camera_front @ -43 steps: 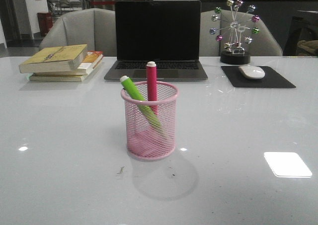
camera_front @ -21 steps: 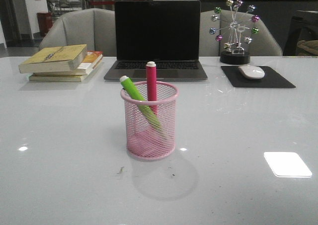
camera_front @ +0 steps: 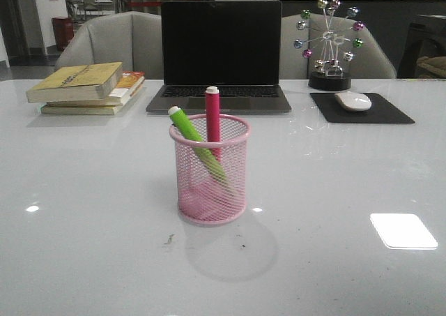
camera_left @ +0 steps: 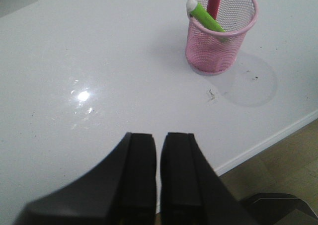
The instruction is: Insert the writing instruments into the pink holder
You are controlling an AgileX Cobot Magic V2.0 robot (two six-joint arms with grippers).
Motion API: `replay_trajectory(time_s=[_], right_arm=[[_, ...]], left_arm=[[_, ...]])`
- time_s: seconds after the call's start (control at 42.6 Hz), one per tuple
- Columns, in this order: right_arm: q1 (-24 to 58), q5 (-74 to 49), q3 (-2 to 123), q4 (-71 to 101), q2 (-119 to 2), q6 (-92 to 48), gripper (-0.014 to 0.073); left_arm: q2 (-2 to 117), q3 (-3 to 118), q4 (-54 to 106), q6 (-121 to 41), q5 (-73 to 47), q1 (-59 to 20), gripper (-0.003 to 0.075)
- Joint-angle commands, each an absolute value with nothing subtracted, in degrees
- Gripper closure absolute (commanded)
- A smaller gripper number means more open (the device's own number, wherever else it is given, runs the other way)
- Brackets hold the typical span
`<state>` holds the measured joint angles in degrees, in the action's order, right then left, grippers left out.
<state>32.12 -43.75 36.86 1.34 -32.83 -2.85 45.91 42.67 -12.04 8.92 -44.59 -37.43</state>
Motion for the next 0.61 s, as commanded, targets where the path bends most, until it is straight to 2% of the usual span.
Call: replay_trajectory(time_s=[0.0,0.141,0.587], right_arm=[[31.7,-40.58,38.49,1.24,-32.82,-3.47,0.0536],[31.7,-40.58,38.49,1.24,-32.82,-3.47,0.0536],[31.7,-40.58,38.49,1.24,-32.82,-3.47,0.0536]], left_arm=[[45.57,44.09,-12.54,9.12,-40.93,-37.85,0.0623],[45.57,43.64,-12.1,4.7,-41.64,-37.85,0.0623],[45.57,42.52,-11.96,4.75,-41.81,-37.85,0.0623]])
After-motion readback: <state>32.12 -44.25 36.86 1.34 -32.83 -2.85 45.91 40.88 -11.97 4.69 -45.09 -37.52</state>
